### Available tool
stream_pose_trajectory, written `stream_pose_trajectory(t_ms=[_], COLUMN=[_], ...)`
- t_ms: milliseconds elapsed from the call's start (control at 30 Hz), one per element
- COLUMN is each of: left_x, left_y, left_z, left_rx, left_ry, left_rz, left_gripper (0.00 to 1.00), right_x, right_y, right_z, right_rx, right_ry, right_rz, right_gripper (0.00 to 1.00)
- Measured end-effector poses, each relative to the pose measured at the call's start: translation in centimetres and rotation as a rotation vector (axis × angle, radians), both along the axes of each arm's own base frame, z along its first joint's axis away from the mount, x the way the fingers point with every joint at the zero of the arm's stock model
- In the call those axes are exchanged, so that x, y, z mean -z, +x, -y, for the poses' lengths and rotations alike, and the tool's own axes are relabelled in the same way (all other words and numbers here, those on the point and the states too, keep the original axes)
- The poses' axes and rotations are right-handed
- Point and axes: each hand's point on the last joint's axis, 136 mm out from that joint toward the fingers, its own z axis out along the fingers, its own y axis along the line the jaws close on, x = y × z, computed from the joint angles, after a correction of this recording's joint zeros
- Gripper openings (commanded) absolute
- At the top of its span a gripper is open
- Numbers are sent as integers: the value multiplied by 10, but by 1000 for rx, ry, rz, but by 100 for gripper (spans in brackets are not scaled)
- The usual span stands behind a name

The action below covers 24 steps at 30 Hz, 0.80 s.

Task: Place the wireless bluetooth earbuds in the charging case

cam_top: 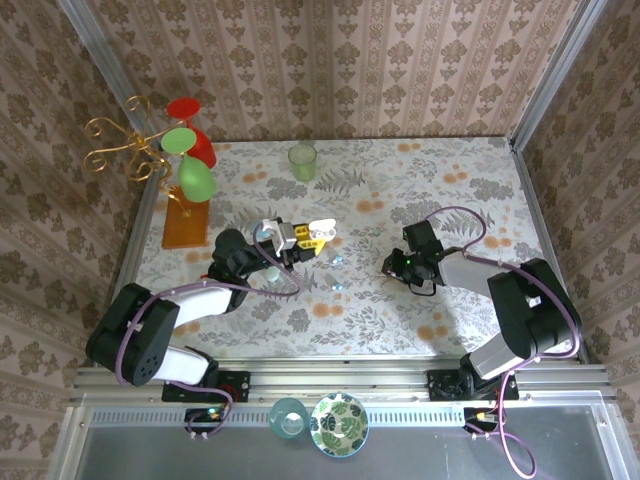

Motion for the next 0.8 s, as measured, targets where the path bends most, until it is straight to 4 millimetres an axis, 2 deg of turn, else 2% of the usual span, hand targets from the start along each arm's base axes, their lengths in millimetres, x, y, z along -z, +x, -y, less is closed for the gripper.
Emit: stream_pose_trajectory(t_ms=[100, 167, 267, 400, 567, 700, 800], left_x=[2, 4, 6, 7, 12, 16, 16], left_y=[1, 1, 2, 2, 2, 0, -2], left_z=[0, 1, 1, 1, 3, 4, 5], left_rx=[0, 1, 0, 2, 13, 33, 49], left_ry=[3, 5, 7, 4, 7, 11, 11], left_rz=[-7, -18, -24, -38, -67, -99, -110], left_gripper=[0, 0, 0, 0, 0, 0, 0], right_x=[-12, -28, -66, -128, -193, -221, -231], right_y=[-2, -2, 0, 2, -10, -21, -25], right_z=[1, -1, -10, -31, -62, -86, -103], right_rx=[-44, -82, -158, -269, -425, -550, -629], right_ry=[-32, -55, -96, -141, -177, -206, -229], right_rz=[45, 109, 256, 473, 707, 826, 892], right_gripper=[18, 17, 17, 17, 16, 16, 16])
